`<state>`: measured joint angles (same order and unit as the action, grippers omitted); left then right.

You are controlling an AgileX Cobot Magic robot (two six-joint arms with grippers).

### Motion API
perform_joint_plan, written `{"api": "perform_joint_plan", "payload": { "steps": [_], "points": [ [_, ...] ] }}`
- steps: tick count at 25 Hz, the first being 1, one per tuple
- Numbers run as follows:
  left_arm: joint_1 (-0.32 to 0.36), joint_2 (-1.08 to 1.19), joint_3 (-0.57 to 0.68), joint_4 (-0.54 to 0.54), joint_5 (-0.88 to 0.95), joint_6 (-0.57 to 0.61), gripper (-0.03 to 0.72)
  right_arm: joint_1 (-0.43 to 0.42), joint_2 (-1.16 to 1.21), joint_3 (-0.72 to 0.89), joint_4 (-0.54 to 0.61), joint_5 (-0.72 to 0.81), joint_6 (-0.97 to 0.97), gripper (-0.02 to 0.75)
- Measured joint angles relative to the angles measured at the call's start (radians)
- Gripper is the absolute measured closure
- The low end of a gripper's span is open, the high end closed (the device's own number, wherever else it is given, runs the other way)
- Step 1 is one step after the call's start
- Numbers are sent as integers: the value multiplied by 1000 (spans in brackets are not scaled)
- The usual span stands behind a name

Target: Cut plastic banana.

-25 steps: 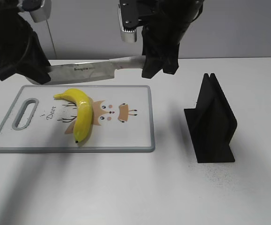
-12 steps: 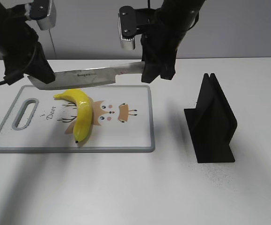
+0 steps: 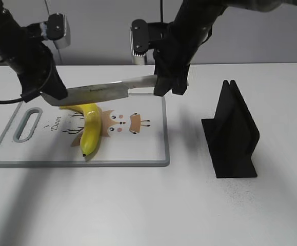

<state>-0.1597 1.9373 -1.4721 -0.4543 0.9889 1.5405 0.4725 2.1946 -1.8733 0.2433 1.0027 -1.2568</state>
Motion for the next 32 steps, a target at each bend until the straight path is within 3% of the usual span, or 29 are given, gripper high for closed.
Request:
{"api": "perform_joint_plan", "payload": {
  "steps": [11,26,29,30,32],
  "points": [
    [0,150,-21,-12,-72,6,675,-7,152,-17,-4,-66,0,577],
    [-4,-15,-9,11,-36,-8,666,1,122,-300,-36,215,16,577],
    [-4,-75,-9,6,-31,-11,578,4,92,-304,-54,216,15,577],
    [-4,-95,-9,-2,-30,-11,524,4,84,-303,-59,216,15,577],
    [-4,-126,-9,-43,-29,-11,348,4,76,-304,-62,216,15,577]
  ]
}}
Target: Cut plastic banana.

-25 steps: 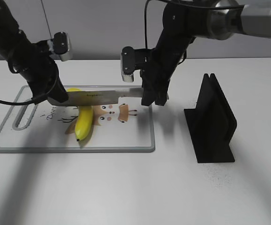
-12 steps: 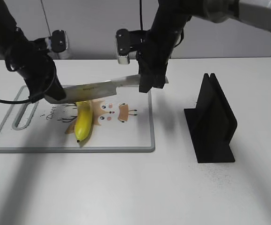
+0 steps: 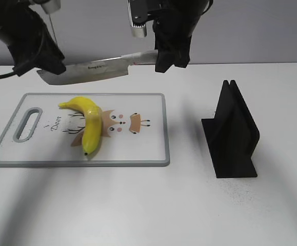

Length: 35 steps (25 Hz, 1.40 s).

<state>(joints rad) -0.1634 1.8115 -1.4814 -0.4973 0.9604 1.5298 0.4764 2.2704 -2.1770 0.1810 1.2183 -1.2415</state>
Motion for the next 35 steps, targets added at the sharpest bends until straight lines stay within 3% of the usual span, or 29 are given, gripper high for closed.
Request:
{"api": "perform_joint_plan", "payload": {
  "steps": [2,5,8,15,19,23,30,35],
  "points": [
    [0,-22,0,-44,-6,-2,154,0,-5,0,-2,1,0,577],
    [0,-48,1,-77,-25,-5,22,0,-8,0,-4,1,0,577],
    [0,-78,2,-80,-30,-50,24,0,-10,0,-4,1,23,577],
    [33,-202,2,30,-31,-435,63,0,-71,1,-6,2,181,577],
    [68,-278,2,52,-5,-689,69,0,-110,1,-6,2,410,577],
    [108,-334,2,109,141,-879,78,0,-136,1,-20,5,653,577],
    [148,-416,24,204,252,-1060,100,0,-211,37,-21,7,989,577],
    [150,-583,170,269,254,-1101,101,0,-324,176,-42,7,1165,577]
  ]
}}
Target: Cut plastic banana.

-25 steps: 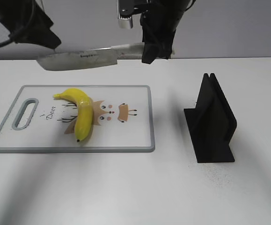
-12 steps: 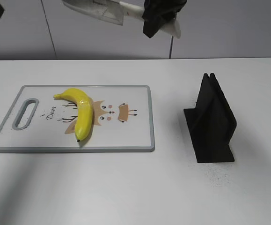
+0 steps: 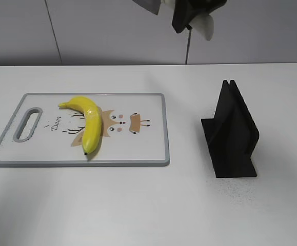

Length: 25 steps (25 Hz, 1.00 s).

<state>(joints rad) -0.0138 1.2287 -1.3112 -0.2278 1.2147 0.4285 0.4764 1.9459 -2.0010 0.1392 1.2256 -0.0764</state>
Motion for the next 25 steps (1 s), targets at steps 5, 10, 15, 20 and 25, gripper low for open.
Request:
{"api": "perform_joint_plan", "payload": {
  "steps": [5,10,15,20,25],
  "points": [
    [0,-194,183,10,3,-15,108,0,-106,138,-13,2,56,577],
    [0,-424,379,10,1,-38,109,0,-214,291,-22,-16,111,577],
    [0,-685,573,10,-11,-50,109,0,-335,481,-59,-116,195,577],
    [0,-921,711,10,-37,-100,109,0,-437,667,-112,-220,293,577],
    [0,-1078,765,8,-38,-112,109,0,-507,834,-127,-275,361,577]
  ]
}}
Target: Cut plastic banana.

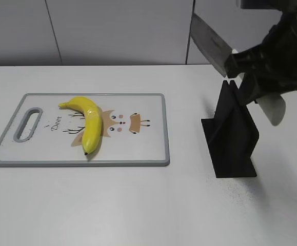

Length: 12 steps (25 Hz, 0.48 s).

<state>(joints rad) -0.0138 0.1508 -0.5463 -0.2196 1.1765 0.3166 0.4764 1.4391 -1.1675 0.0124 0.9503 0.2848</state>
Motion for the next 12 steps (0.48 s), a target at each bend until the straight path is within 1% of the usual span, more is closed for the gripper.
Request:
{"api": "perform_joint_plan", "payload": {
  "steps": [3,9,12],
  "points": [
    [0,-62,17,0,-1,-2,112,0,-41,72,-1,-37,39,577],
    [0,-149,55,2,-38,-6,177,0,-98,161,-20,-60,103,577],
    [0,-155,68,2,-69,-7,188,0,-123,201,-32,-65,135,577]
  ]
}}
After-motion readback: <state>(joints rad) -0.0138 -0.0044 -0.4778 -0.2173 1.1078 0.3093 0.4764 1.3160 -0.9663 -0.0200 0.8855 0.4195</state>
